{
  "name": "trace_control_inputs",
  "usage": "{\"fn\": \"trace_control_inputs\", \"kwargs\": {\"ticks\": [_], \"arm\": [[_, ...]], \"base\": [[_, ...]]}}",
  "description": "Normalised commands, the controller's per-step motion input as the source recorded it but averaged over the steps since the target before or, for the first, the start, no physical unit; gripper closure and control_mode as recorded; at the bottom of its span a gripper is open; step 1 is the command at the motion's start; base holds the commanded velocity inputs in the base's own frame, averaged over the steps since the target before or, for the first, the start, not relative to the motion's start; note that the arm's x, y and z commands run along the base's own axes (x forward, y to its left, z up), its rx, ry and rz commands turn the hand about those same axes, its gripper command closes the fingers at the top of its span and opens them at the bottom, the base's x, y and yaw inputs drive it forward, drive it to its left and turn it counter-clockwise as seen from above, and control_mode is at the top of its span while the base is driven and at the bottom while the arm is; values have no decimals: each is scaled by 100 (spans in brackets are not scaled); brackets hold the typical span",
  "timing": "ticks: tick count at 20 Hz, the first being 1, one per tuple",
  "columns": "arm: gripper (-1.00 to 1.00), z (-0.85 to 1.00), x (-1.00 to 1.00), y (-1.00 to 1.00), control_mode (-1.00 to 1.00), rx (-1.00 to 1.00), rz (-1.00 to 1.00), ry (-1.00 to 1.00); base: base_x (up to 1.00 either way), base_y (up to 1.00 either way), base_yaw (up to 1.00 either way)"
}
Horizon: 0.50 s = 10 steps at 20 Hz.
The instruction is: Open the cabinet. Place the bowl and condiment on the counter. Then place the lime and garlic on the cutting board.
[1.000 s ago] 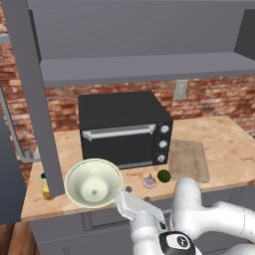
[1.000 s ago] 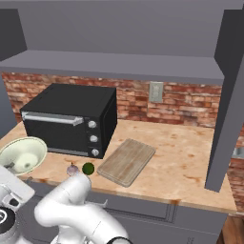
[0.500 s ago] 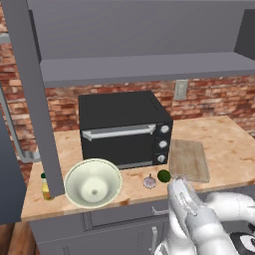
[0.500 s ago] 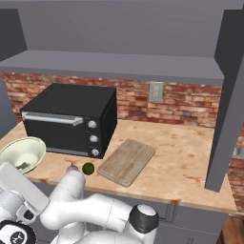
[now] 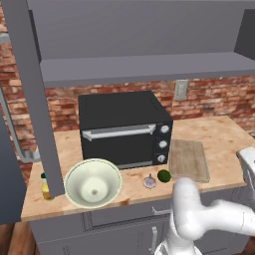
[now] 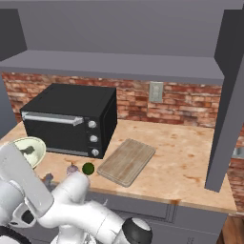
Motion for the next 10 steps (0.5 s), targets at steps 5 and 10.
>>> {"fn": "trace_control_inputs", "kwargs": {"ticks": [5,10], "arm": [[-100,100,-19,-46,-100,9,0,3],[-100,94,-5,-27,-100,3,0,15]], "base": [[0,0,0],[0,0,0]]}}
